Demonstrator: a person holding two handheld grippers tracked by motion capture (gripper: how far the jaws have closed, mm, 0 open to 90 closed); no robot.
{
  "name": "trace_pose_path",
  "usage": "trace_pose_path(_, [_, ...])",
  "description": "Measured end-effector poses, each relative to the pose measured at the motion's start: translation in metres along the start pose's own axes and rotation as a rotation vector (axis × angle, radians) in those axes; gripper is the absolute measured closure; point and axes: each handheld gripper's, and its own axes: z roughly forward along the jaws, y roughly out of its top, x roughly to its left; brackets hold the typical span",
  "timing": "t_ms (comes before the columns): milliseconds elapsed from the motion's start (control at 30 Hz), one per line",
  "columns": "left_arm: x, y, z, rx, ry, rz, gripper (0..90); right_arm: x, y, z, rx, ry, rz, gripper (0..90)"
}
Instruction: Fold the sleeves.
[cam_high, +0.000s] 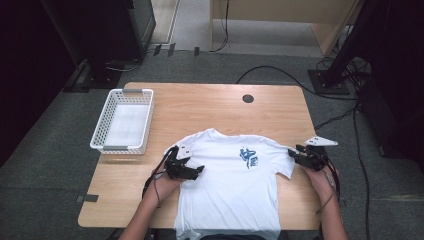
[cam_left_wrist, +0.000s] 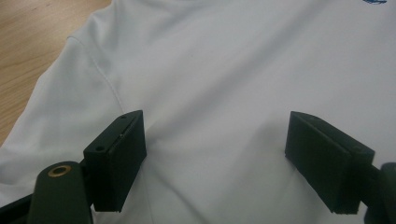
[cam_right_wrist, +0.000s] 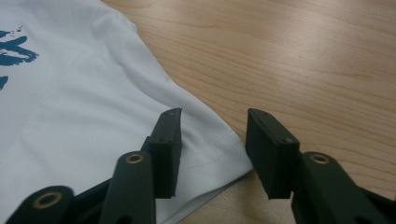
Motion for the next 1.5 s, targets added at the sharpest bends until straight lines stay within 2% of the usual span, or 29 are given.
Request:
trace_pose_path(333, [0.000,0.000,0.000,0.000,0.001,0.000,20.9,-0.001,-0.002,-0.003,-0.004,0.000,0.027,80.3])
trace_pose_path(500, [0.000,0.000,0.000,0.000,0.002,0.000,20.9,0.001,-0.001,-0.003,0.006,-0.003,0.031,86.5])
trace_pose_path(800, [0.000,0.000,0.000,0.001,0.002,0.001,20.9,0.004,0.005,-0.009,0.000,0.001,0.049,87.2])
trace_pose_path(967, [0.000,0.000,0.000,0.001,0.002,0.000,20.9,0.009,0.007,-0.010,0.010,0.009,0.028,87.2])
trace_pose_path(1200, [0.000,0.000,0.000,0.001,0.002,0.001,20.9,0.015,0.010,-0.013,0.013,0.019,0.029,87.0])
trace_pose_path(1500, [0.000,0.000,0.000,0.001,0.002,0.002,20.9,0.025,0.014,-0.014,0.018,0.036,0.004,86.6])
